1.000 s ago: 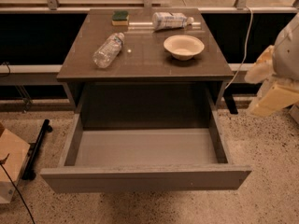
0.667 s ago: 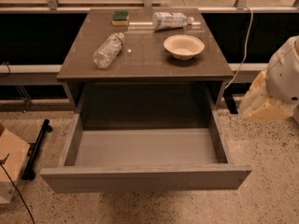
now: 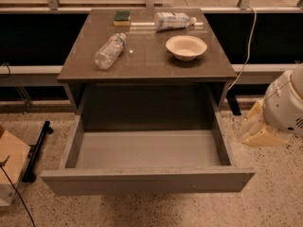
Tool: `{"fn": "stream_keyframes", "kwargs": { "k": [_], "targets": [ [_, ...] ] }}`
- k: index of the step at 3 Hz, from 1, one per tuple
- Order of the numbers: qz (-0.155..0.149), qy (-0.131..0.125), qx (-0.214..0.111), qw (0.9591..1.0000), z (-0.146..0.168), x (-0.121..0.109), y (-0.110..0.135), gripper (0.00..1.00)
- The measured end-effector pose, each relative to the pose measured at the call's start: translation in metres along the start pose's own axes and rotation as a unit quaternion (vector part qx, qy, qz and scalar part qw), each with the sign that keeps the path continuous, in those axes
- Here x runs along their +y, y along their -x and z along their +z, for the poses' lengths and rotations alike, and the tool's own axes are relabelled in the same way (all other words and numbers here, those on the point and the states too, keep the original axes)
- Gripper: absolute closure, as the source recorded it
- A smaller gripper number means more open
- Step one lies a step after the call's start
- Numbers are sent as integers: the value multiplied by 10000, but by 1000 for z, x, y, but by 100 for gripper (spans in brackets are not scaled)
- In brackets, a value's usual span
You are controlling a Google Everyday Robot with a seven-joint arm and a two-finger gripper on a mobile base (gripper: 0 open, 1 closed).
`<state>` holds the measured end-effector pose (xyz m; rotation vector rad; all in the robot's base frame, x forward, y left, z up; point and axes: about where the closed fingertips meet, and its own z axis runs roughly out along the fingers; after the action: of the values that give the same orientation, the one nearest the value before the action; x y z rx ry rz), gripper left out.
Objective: Close top drawer
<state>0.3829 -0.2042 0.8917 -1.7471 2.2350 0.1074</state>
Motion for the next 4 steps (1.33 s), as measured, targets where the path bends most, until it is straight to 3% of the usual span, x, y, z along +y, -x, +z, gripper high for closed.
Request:
{"fn": "stream_keyframes", "kwargs": {
  "k": [2,4],
  "targets": [
    [-90,46,249,9996,39,10,-6,100],
    [95,421,148,9990,113,32,-34,100]
  ]
}}
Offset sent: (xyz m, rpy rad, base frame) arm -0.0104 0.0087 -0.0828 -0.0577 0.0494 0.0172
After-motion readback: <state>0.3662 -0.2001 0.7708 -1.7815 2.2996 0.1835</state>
